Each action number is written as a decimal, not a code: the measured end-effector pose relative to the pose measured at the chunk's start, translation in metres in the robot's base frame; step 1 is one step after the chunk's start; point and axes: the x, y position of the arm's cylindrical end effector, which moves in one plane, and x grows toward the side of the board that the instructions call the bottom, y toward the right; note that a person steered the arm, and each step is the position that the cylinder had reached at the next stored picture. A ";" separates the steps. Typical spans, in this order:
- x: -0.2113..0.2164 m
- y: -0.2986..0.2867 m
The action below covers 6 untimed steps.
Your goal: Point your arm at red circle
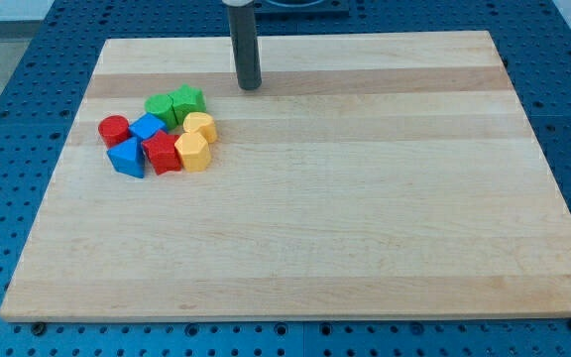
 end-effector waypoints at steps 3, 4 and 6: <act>-0.010 -0.130; -0.004 -0.152; 0.040 -0.156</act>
